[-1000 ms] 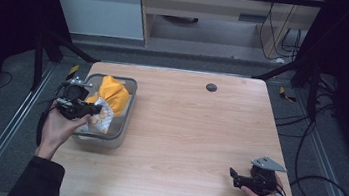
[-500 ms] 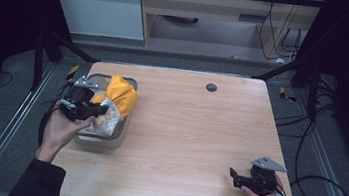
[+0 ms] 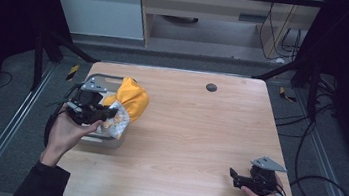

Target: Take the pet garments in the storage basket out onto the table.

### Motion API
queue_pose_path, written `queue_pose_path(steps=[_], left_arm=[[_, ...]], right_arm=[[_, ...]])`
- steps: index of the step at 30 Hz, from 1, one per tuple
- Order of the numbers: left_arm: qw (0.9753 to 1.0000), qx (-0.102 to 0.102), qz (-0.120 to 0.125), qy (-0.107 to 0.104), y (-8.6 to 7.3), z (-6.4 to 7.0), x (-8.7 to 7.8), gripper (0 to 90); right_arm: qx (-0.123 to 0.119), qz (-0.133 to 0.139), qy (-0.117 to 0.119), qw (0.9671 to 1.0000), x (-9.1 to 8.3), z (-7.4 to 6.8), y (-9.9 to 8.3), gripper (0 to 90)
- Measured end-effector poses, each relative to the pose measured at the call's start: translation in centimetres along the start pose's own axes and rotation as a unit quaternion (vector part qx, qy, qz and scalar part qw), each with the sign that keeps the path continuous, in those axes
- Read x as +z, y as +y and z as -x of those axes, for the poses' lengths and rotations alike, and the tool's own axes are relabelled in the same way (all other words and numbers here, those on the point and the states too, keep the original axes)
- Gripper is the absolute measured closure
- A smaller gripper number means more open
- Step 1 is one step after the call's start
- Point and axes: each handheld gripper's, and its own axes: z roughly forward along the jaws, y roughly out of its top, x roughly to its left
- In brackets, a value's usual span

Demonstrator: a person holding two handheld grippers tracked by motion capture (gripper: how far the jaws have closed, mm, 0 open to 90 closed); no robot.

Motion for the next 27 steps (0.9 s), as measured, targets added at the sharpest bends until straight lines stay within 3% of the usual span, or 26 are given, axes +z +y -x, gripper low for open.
queue_pose_path(steps=[12, 27], left_arm=[[0.9994, 0.023, 0.003, -0.024, 1.2, 2.2, 0.8, 82.0], [0.9971, 0.058, -0.003, -0.05, 2.3, 5.0, 2.3, 82.0]], right_arm=[[0.002, 0.001, -0.002, 1.0, 0.0, 0.0, 0.0, 8.1], [0.005, 0.001, -0.001, 1.0, -0.1, 0.0, 0.0, 8.1]])
